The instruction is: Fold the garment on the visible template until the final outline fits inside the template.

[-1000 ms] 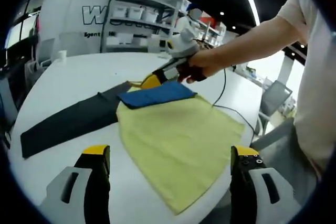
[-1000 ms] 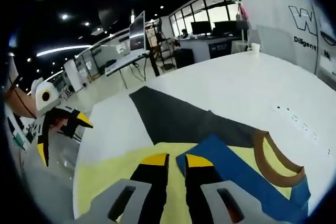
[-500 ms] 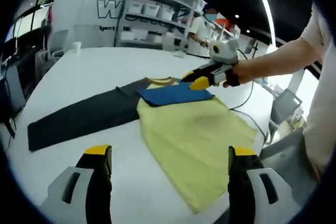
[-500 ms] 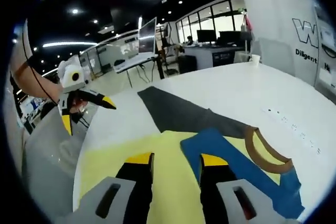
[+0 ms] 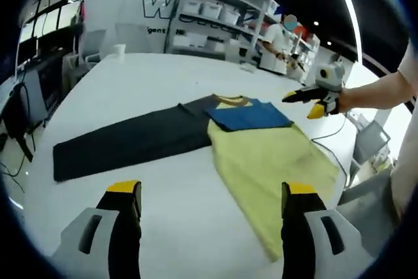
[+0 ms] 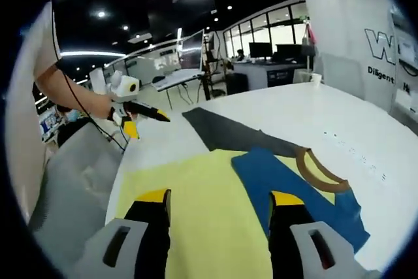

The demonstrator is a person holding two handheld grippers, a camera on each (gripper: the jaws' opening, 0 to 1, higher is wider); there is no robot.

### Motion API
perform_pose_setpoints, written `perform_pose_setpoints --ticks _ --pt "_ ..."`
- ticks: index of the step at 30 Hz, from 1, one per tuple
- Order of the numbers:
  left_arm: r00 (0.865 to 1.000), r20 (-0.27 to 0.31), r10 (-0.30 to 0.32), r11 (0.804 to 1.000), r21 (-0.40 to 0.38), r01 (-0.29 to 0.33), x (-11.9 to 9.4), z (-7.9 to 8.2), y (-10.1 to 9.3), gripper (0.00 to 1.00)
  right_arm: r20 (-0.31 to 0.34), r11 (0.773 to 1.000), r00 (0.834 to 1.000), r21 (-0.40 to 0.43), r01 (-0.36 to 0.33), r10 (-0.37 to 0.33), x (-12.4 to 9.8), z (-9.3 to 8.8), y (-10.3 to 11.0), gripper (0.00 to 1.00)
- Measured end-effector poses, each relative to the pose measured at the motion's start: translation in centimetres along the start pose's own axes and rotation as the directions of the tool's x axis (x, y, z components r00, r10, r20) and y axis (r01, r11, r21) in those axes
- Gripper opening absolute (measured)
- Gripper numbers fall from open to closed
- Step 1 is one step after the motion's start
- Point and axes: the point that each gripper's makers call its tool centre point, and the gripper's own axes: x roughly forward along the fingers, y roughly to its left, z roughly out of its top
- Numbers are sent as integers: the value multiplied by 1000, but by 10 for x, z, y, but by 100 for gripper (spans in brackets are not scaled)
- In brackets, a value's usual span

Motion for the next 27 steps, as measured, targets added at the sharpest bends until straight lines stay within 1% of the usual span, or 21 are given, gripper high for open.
perform_pose_setpoints --ticks 1,7,13,16,18,21,23,25,27 --pt "1000 -2 9 1000 -4 -9 0 0 6 89 -1 1000 1000 1 -1 1 -5 -2 2 63" --pt "999 -17 51 999 -15 -51 1 0 26 89 -9 1000 1000 -14 -2 2 -26 -11 8 68" --pt "995 -18 97 994 -54 -98 2 4 47 87 -3 1000 1000 -3 12 -12 -42 -17 11 72" --pt "992 -11 129 987 -92 -130 1 7 62 85 1 1000 1000 -3 24 -24 -51 -20 11 74" --pt "988 -12 154 980 -121 -155 0 7 74 83 11 1000 999 4 30 -30 -55 -20 11 76" --pt "983 -13 182 970 -160 -182 0 8 90 81 7 999 999 7 43 -43 -62 -25 10 76" --pt "980 -15 200 959 -200 -199 -1 8 98 80 8 999 999 12 50 -50 -66 -28 10 76" --pt "974 -16 224 949 -222 -222 -2 6 110 79 8 998 998 11 56 -56 -69 -29 10 76" --pt "969 -16 247 936 -256 -243 -4 5 120 78 9 998 998 12 61 -62 -71 -30 10 76"
